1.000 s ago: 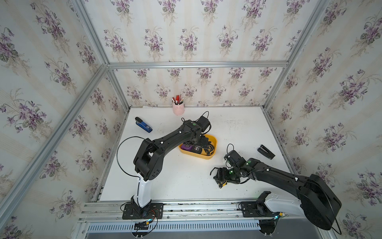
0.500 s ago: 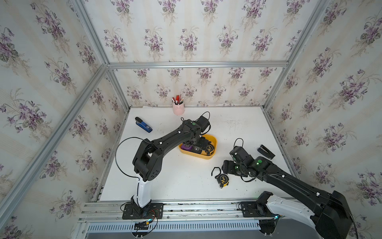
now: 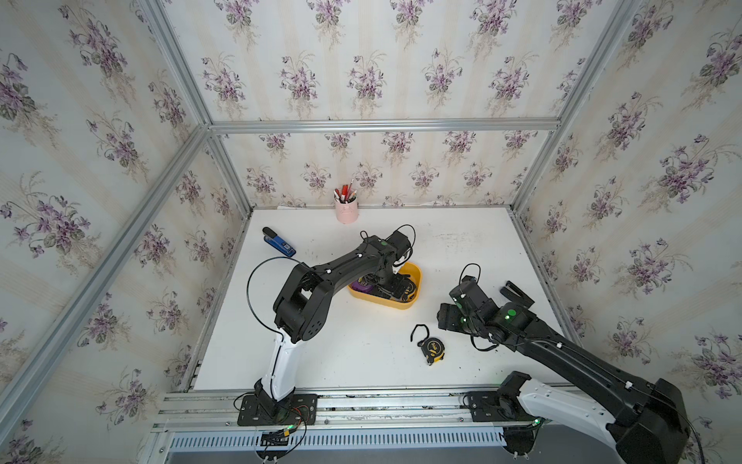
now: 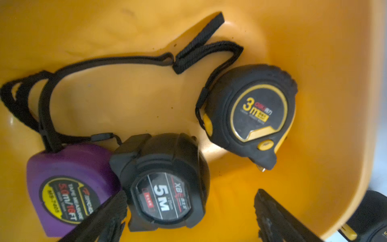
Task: Take the tape measure out of the storage box
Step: Pick up the tape measure from the storage box.
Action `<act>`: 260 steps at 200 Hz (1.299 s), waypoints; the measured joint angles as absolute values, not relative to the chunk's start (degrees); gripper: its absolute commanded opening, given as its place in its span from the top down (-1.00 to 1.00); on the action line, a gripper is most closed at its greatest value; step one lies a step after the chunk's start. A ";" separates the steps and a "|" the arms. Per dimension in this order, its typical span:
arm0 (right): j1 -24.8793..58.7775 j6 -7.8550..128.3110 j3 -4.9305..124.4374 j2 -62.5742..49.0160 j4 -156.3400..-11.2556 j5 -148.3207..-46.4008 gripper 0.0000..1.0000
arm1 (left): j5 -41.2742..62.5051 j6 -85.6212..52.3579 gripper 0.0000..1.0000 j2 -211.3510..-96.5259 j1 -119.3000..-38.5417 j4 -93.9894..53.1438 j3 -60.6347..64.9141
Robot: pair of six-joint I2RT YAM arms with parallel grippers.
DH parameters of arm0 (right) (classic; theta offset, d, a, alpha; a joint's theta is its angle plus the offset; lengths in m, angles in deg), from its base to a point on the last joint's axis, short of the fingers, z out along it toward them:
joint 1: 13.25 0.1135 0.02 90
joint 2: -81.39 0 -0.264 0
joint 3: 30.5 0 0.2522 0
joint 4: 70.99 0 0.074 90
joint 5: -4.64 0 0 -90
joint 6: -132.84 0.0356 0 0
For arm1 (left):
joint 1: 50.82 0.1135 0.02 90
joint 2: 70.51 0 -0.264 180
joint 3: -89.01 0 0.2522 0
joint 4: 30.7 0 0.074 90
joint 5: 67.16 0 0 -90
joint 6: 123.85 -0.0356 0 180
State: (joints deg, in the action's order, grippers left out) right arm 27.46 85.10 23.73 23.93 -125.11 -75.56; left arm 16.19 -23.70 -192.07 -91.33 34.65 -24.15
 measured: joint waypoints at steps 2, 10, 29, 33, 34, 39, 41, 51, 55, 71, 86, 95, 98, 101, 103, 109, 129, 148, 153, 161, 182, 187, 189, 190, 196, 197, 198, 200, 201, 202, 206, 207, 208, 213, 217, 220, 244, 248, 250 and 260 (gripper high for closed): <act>27.46 85.13 23.71 23.93 -125.13 -75.56 -0.77 | 16.19 -23.81 -0.94 -192.13 -91.33 34.54 -24.22; 27.46 85.19 23.62 23.91 -125.13 -75.56 -0.77 | 16.08 -24.03 -0.93 -192.33 -91.22 34.15 -24.43; 27.46 85.30 23.51 23.65 -125.00 -75.56 -0.77 | 15.64 -24.03 -0.93 -192.77 -90.55 33.17 -24.41; 27.46 85.30 23.51 23.56 -124.93 -75.56 -0.77 | 15.49 -24.01 -0.93 -192.83 -90.35 33.04 -24.37; 27.46 85.30 23.51 23.54 -124.93 -75.56 -0.77 | 15.45 -24.01 -0.93 -192.88 -90.24 32.99 -24.33; 27.46 85.30 23.51 23.45 -124.87 -75.56 -0.77 | 15.42 -24.01 -0.93 -192.94 -89.98 32.84 -24.15; 27.46 85.30 23.51 23.41 -124.85 -75.56 -0.77 | 15.42 -23.98 -0.93 -192.94 -89.85 32.82 -24.08; 27.46 85.30 23.51 23.21 -124.80 -75.58 -0.77 | 14.86 -23.96 -0.93 -192.96 -89.32 32.53 -23.67; 27.46 85.30 23.51 23.15 -124.80 -75.58 -0.77 | 14.88 -23.94 -0.93 -192.96 -89.19 32.36 -23.56; 27.46 85.30 23.51 22.89 -124.71 -75.58 -0.77 | 15.01 -23.74 -0.93 -192.96 -88.84 31.75 -22.93; 27.46 85.30 23.51 22.34 -124.41 -75.62 -0.77 | 15.14 -23.33 -0.93 -192.94 -88.73 31.70 -22.12; 27.46 85.30 23.51 21.95 -124.21 -75.62 -0.77 | 15.12 -23.33 -0.92 -192.94 -88.73 31.64 -21.72; 27.46 85.30 23.51 21.84 -124.17 -75.62 -0.77 | 15.10 -23.33 -0.92 -192.94 -88.73 31.64 -21.68; 27.46 85.30 23.51 21.71 -124.10 -75.65 -0.77 | 14.99 -23.33 -0.92 -192.94 -88.73 31.64 -21.61; 27.46 85.30 23.51 21.66 -124.04 -75.62 -0.77 | 14.94 -23.33 -0.91 -192.94 -88.73 31.64 -21.61; 27.43 85.30 23.51 21.51 -123.91 -75.65 -0.77 | 14.83 -23.33 -0.90 -192.96 -88.73 31.57 -21.61; 27.43 85.30 23.64 21.11 -123.56 -75.62 -0.77 | 14.48 -23.35 -0.85 -193.60 -88.73 31.02 -21.83; 27.43 85.30 23.86 21.07 -123.51 -75.60 -0.77 | 14.13 -23.61 -0.54 -194.43 -88.73 30.96 -21.83; 27.43 85.30 23.86 21.07 -123.45 -75.60 -0.77 | 14.07 -23.83 -0.41 -194.60 -88.73 30.89 -21.83; 27.43 85.30 23.86 21.01 -123.47 -75.60 -0.77 | 14.13 -24.03 -0.25 -194.86 -88.73 30.85 -21.90; 27.43 85.30 23.88 20.96 -123.45 -75.60 -0.77 | 13.78 -24.40 -0.02 -195.54 -88.73 30.98 -22.73; 27.43 85.30 23.88 20.96 -123.45 -75.60 -0.77 | 13.78 -24.38 0.02 -195.61 -88.73 30.87 -22.84; 27.43 85.30 23.88 20.96 -123.45 -75.60 -0.77 | 13.76 -24.38 0.04 -195.65 -88.73 30.85 -22.88; 27.43 85.30 23.88 20.96 -123.45 -75.60 -0.77 | 13.76 -24.38 0.04 -195.65 -88.73 30.85 -22.88; 27.43 85.30 23.88 20.98 -123.42 -75.60 -0.77 | 13.74 -24.38 0.11 -195.65 -88.73 30.81 -22.90; 27.43 85.30 23.88 20.98 -123.42 -75.60 -0.77 | 13.74 -24.35 0.13 -195.65 -88.73 30.81 -22.90; 27.43 85.30 23.88 20.98 -123.42 -75.58 -0.77 | 13.74 -24.35 0.14 -195.65 -88.73 30.81 -22.90; 27.43 85.30 23.88 21.01 -123.42 -75.58 -0.77 | 13.74 -24.38 0.16 -195.63 -88.73 30.81 -22.90; 27.41 85.30 23.88 21.03 -123.40 -75.58 -0.77 | 13.74 -24.38 0.17 -195.63 -88.73 30.81 -22.90; 27.41 85.30 23.88 21.03 -123.40 -75.58 -0.77 | 13.76 -24.38 0.18 -195.61 -88.73 30.81 -22.90; 27.39 85.30 23.88 21.07 -123.40 -75.58 -0.77 | 13.81 -24.38 0.23 -195.50 -88.73 30.81 -22.90; 27.39 85.30 23.88 21.07 -123.38 -75.58 -0.77 | 13.83 -24.35 0.24 -195.48 -88.73 30.83 -22.90; 27.39 85.30 23.88 21.09 -123.38 -75.58 -0.77 | 13.85 -24.33 0.24 -195.45 -88.73 30.83 -22.90; 27.39 85.30 23.88 21.14 -123.32 -75.58 -0.77 | 14.00 -24.07 0.28 -195.32 -88.73 30.85 -22.90; 27.39 85.30 23.88 21.18 -123.25 -75.58 -0.77 | 14.24 -23.92 0.32 -195.19 -88.73 30.91 -22.90; 27.39 85.30 23.88 21.20 -123.21 -75.58 -0.77 | 14.53 -23.90 0.33 -195.06 -88.73 31.00 -22.90; 27.39 85.30 23.88 21.38 -122.73 -75.60 -0.76 | 15.84 -22.63 0.41 -192.63 -88.73 33.54 -24.83; 27.39 85.30 23.88 21.38 -122.57 -75.60 -0.76 | 16.23 -22.26 0.43 -191.91 -88.73 33.97 -25.57; 27.39 85.30 23.88 21.38 -122.44 -75.60 -0.76 | 16.39 -22.13 0.44 -191.59 -88.73 34.13 -25.90; 27.39 85.30 23.99 21.40 -121.85 -75.65 -0.76 | 17.41 -21.16 0.49 -189.84 -88.73 35.22 -28.19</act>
